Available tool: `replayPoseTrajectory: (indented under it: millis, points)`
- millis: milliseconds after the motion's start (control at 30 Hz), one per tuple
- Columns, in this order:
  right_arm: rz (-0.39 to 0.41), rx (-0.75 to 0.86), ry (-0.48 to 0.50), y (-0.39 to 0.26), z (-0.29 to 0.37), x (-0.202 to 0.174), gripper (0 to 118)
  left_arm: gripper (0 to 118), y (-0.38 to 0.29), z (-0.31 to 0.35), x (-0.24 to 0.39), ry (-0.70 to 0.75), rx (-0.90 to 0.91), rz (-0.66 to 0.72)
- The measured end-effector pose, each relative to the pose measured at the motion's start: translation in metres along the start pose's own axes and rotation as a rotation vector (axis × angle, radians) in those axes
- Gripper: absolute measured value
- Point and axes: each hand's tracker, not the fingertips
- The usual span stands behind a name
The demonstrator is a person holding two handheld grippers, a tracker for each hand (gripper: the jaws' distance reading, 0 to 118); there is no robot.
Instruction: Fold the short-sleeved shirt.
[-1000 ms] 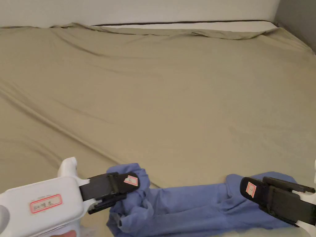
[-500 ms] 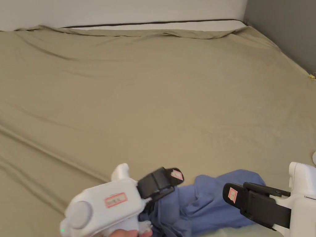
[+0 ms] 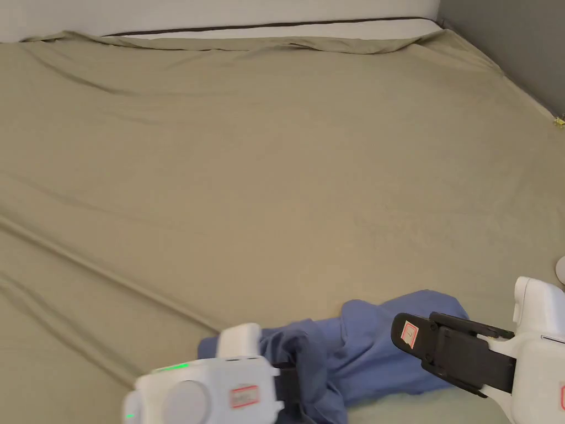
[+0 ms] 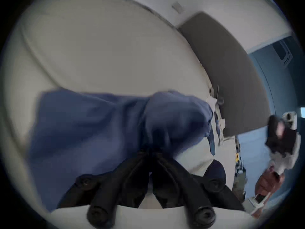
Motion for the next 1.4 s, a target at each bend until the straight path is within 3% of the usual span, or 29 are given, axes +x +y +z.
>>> replayPoseTrajectory:
  millis: [67, 167, 267, 467, 500, 533, 567, 600, 633, 700, 767, 933, 1000, 1067, 1133, 1233, 1267, 1300, 1333, 1367, 1400]
  points:
    - [-0.009, -0.001, 0.005, 0.000, 0.002, 0.001, 4, 2, 0.002, -0.027, 0.024, -0.056, 0.004, -0.037]
    - [-0.008, -0.010, 0.000, -0.001, 0.003, -0.002, 4, 2, 0.009, -0.068, 0.042, -0.356, -0.076, 0.113]
    - [0.002, -0.026, -0.007, -0.001, -0.001, -0.007, 4, 2, 0.019, -0.085, 0.054, -0.251, -0.078, 0.119]
    - [0.026, -0.020, 0.044, 0.000, 0.002, -0.016, 4, 2, 0.022, 0.025, 0.029, -0.414, 0.093, 0.027]
    - [0.029, -0.020, 0.047, 0.000, 0.001, -0.017, 4, 7, 0.021, 0.046, 0.013, -0.408, 0.133, 0.033]
    - [0.032, -0.020, 0.049, 0.001, 0.000, -0.017, 4, 46, 0.020, 0.067, -0.004, -0.387, 0.163, 0.040]
    - [0.034, -0.021, 0.051, 0.001, -0.003, -0.018, 4, 98, 0.021, 0.088, -0.027, -0.320, 0.175, 0.046]
    - [0.035, -0.023, 0.053, 0.002, -0.005, -0.019, 4, 112, 0.020, 0.101, -0.043, -0.247, 0.184, 0.028]
    - [0.033, -0.023, 0.056, 0.001, -0.008, -0.021, 4, 118, 0.018, 0.108, -0.060, -0.137, 0.170, -0.002]
    - [0.022, -0.026, 0.073, 0.001, -0.012, -0.023, 4, 118, 0.017, 0.127, -0.094, 0.028, 0.218, -0.037]
    - [0.021, -0.032, 0.085, -0.001, -0.014, -0.027, 4, 118, 0.018, 0.134, -0.118, 0.081, 0.162, -0.016]
    - [0.068, -0.051, 0.081, -0.003, -0.014, -0.035, 4, 118, 0.024, 0.076, -0.131, 0.009, 0.013, 0.105]
    - [0.077, -0.054, 0.075, -0.002, -0.014, -0.036, 4, 118, 0.021, 0.074, -0.111, 0.075, 0.083, 0.013]
    - [0.070, -0.051, 0.066, -0.001, -0.013, -0.037, 4, 118, 0.023, 0.070, -0.103, -0.063, 0.079, 0.014]
    - [0.047, -0.051, 0.070, -0.001, -0.013, -0.035, 4, 117, 0.017, 0.062, -0.096, -0.252, 0.032, 0.147]
    - [0.037, -0.054, 0.071, -0.001, -0.013, -0.036, 4, 115, 0.015, 0.049, -0.088, -0.151, 0.035, 0.060]
    - [0.042, -0.053, 0.064, -0.001, -0.012, -0.038, 4, 110, 0.014, 0.048, -0.091, -0.165, 0.040, 0.079]
    - [0.046, -0.053, 0.059, 0.000, -0.011, -0.040, 4, 95, 0.013, 0.053, -0.098, -0.186, 0.066, 0.136]
    - [0.049, -0.051, 0.058, 0.000, -0.009, -0.042, 4, 40, 0.012, 0.060, -0.106, -0.200, 0.085, 0.207]
    - [0.051, -0.051, 0.059, 0.000, -0.007, -0.043, 4, 10, 0.009, 0.067, -0.113, -0.161, 0.103, 0.278]
    - [0.054, -0.052, 0.062, 0.001, -0.006, -0.045, 4, 10, 0.006, 0.073, -0.120, -0.105, 0.124, 0.299]
